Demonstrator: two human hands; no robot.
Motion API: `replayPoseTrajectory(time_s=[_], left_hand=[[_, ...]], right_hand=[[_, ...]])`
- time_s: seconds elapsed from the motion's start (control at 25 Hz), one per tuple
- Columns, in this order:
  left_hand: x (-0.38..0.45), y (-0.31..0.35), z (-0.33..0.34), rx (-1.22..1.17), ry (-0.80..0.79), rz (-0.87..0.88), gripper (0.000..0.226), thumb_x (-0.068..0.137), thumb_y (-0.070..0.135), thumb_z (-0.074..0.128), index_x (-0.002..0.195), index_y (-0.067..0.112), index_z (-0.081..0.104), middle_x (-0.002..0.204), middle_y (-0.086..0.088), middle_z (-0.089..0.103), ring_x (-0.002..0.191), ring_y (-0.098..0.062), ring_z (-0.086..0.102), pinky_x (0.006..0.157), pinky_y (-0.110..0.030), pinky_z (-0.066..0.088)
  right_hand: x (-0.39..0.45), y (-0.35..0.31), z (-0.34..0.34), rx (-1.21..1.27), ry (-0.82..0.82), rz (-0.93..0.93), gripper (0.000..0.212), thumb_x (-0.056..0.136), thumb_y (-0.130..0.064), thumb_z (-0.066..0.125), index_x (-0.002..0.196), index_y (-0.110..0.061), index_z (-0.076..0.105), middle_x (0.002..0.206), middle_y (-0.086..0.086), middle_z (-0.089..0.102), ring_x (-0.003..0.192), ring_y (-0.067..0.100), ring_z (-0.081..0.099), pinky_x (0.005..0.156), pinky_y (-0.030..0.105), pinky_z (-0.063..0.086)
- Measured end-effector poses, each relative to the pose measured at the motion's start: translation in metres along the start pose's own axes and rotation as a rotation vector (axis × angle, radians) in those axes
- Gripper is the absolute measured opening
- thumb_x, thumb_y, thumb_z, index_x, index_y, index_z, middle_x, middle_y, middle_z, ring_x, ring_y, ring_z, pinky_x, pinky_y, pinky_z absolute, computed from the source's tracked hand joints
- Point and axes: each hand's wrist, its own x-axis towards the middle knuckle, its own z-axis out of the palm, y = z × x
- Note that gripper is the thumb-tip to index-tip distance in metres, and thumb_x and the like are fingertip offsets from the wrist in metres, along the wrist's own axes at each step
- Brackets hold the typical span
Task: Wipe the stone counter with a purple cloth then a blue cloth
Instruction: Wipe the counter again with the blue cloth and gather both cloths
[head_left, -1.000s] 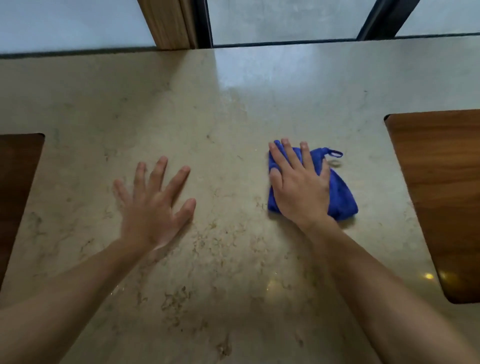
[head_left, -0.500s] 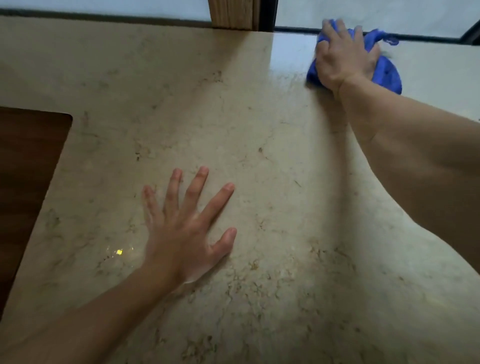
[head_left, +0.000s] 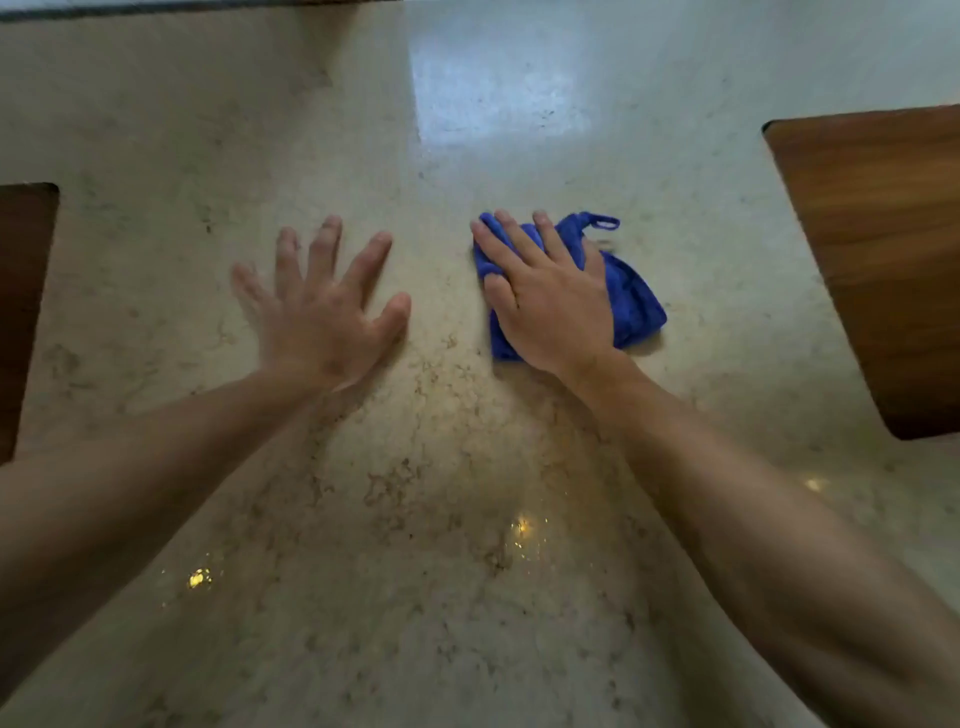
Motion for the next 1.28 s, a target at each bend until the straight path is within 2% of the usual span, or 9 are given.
replayPoseTrajectory(time_s=[0.16, 0.28, 0.36, 0.52, 0.6, 0.76, 1.0, 1.16, 1.28], left_hand=[[-0.006, 0.0, -0.002, 0.011, 0.008, 0.047, 0.073, 0.084, 0.081, 0.014, 0.151, 0.052, 0.012, 0.167, -0.001, 0.011, 0.152, -0.039, 0.006, 0.11, -0.077, 0.002], [-0.007, 0.003, -0.004, 0.02, -0.014, 0.037, 0.074, 0.083, 0.082, 0.011, 0.151, 0.052, 0.011, 0.167, 0.0, 0.008, 0.152, -0.038, 0.004, 0.11, -0.076, 0.002], [-0.008, 0.004, -0.004, 0.01, -0.02, 0.026, 0.074, 0.082, 0.082, 0.01, 0.15, 0.053, 0.012, 0.167, 0.001, 0.009, 0.152, -0.037, 0.003, 0.11, -0.076, 0.0], [-0.011, 0.003, -0.002, 0.001, -0.025, 0.026, 0.072, 0.083, 0.081, 0.01, 0.15, 0.053, 0.011, 0.167, 0.001, 0.008, 0.153, -0.036, 0.002, 0.11, -0.076, -0.001], [-0.011, 0.004, -0.002, 0.003, -0.02, 0.028, 0.071, 0.084, 0.08, 0.01, 0.15, 0.053, 0.009, 0.167, 0.002, 0.007, 0.153, -0.036, 0.001, 0.11, -0.076, -0.001], [-0.011, 0.006, -0.001, -0.015, -0.019, 0.034, 0.069, 0.086, 0.077, 0.012, 0.151, 0.053, 0.006, 0.168, 0.001, 0.006, 0.153, -0.036, 0.0, 0.111, -0.075, -0.001], [-0.014, 0.009, 0.001, -0.014, -0.006, 0.022, 0.069, 0.089, 0.073, 0.015, 0.153, 0.051, 0.002, 0.168, 0.0, 0.001, 0.153, -0.036, -0.005, 0.112, -0.075, -0.002], [-0.016, 0.007, 0.006, -0.025, 0.037, 0.032, 0.071, 0.09, 0.072, 0.022, 0.155, 0.048, 0.009, 0.168, -0.003, 0.005, 0.152, -0.039, -0.001, 0.11, -0.078, 0.003], [-0.015, 0.009, 0.009, -0.022, 0.085, 0.068, 0.073, 0.089, 0.071, 0.03, 0.155, 0.043, 0.018, 0.168, -0.006, 0.011, 0.152, -0.042, 0.002, 0.108, -0.08, 0.004]], right_hand=[[-0.194, 0.013, 0.006, -0.01, -0.009, 0.17, 0.055, 0.1, -0.047, 0.013, 0.155, -0.043, 0.01, 0.163, -0.018, 0.014, 0.152, 0.016, 0.006, 0.116, 0.055, 0.014], [-0.298, 0.007, 0.012, -0.007, 0.098, 0.46, 0.054, 0.101, -0.047, 0.019, 0.155, -0.04, 0.018, 0.161, -0.015, 0.019, 0.151, 0.019, 0.015, 0.113, 0.058, 0.023], [-0.327, -0.018, 0.019, 0.001, 0.113, 0.585, 0.054, 0.101, -0.045, 0.024, 0.154, -0.036, 0.026, 0.16, -0.014, 0.023, 0.149, 0.021, 0.022, 0.111, 0.061, 0.026], [-0.346, -0.064, 0.039, -0.06, 0.06, 0.443, 0.056, 0.1, -0.043, 0.028, 0.155, -0.035, 0.024, 0.161, -0.012, 0.025, 0.149, 0.023, 0.024, 0.108, 0.061, 0.028], [-0.336, -0.067, 0.042, -0.071, 0.063, 0.459, 0.056, 0.1, -0.042, 0.028, 0.155, -0.036, 0.023, 0.161, -0.012, 0.026, 0.149, 0.023, 0.023, 0.108, 0.062, 0.026], [-0.247, -0.062, 0.034, -0.029, 0.067, 0.421, 0.053, 0.102, -0.044, 0.024, 0.154, -0.034, 0.029, 0.161, -0.012, 0.027, 0.149, 0.024, 0.023, 0.112, 0.063, 0.021], [0.016, -0.038, 0.015, -0.028, 0.087, 0.353, 0.054, 0.1, -0.04, 0.017, 0.154, -0.042, 0.016, 0.163, -0.016, 0.017, 0.152, 0.02, 0.012, 0.114, 0.062, 0.01], [0.186, -0.018, -0.005, 0.037, 0.051, 0.296, 0.056, 0.099, -0.035, 0.018, 0.154, -0.04, 0.015, 0.165, -0.012, 0.013, 0.152, 0.023, 0.007, 0.112, 0.065, 0.007], [0.273, -0.022, -0.015, 0.023, 0.014, 0.199, 0.057, 0.098, -0.033, 0.015, 0.155, -0.036, 0.015, 0.166, -0.008, 0.013, 0.152, 0.027, 0.006, 0.112, 0.066, 0.009]])
